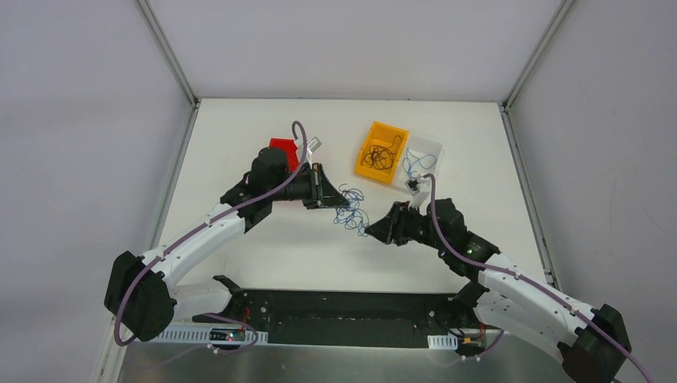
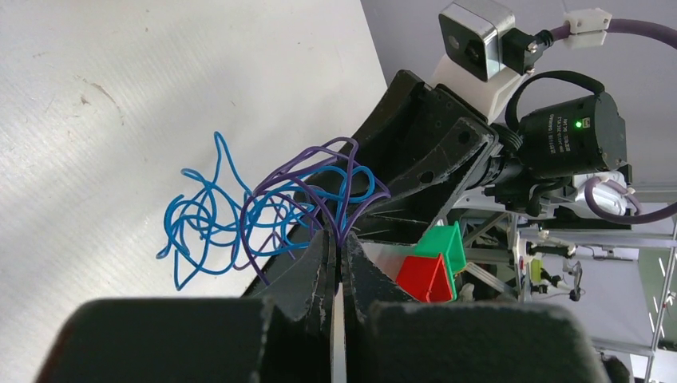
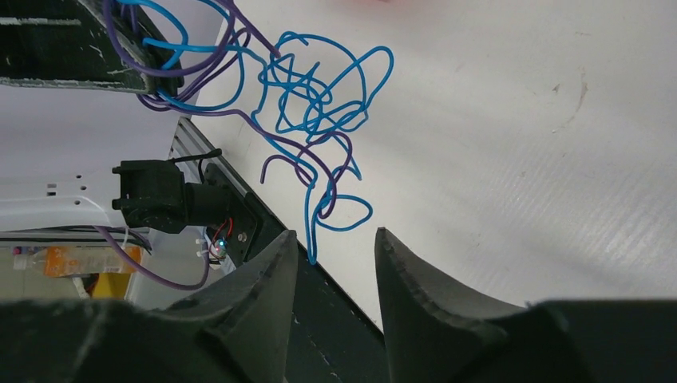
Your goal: Untangle the cables
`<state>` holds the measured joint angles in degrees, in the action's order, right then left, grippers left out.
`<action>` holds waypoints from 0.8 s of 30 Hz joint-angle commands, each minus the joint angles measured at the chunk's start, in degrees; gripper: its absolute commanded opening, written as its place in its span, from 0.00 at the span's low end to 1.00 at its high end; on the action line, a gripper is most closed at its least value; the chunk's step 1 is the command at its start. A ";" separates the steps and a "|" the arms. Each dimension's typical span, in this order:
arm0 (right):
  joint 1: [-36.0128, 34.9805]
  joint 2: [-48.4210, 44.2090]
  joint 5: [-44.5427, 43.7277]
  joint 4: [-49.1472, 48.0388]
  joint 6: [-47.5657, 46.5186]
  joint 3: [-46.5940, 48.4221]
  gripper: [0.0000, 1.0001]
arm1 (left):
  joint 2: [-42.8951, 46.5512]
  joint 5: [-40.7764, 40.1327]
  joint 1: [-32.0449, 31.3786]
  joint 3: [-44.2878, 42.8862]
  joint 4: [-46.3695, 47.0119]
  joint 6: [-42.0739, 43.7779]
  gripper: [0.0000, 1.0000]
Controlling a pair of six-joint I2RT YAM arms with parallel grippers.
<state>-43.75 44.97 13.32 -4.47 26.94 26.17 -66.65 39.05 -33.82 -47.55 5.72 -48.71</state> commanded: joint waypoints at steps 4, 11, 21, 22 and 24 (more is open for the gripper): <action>-0.37 2.02 3.66 -3.85 -0.25 3.02 0.38 | 0.41 -0.16 -0.78 -3.13 1.03 1.38 0.00; -0.39 -0.43 2.83 -3.96 0.52 2.19 0.56 | 0.02 0.22 -0.72 -4.67 -1.42 3.08 0.00; 2.74 -9.24 -11.97 9.77 -2.25 5.55 0.66 | -0.91 3.50 -0.72 -7.23 -7.57 6.95 0.00; 4.29 -9.18 -12.31 10.66 -2.04 5.74 0.65 | -1.21 4.85 -0.75 -8.05 -9.05 8.12 0.00; 7.83 -8.66 -10.45 11.07 -1.18 5.75 0.63 | -2.43 8.76 -0.73 -10.36 -13.57 11.31 0.00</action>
<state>-40.71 36.12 6.17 2.74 26.06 29.30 -67.72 40.51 -33.82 -52.29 -1.93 -43.53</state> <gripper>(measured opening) 0.648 0.019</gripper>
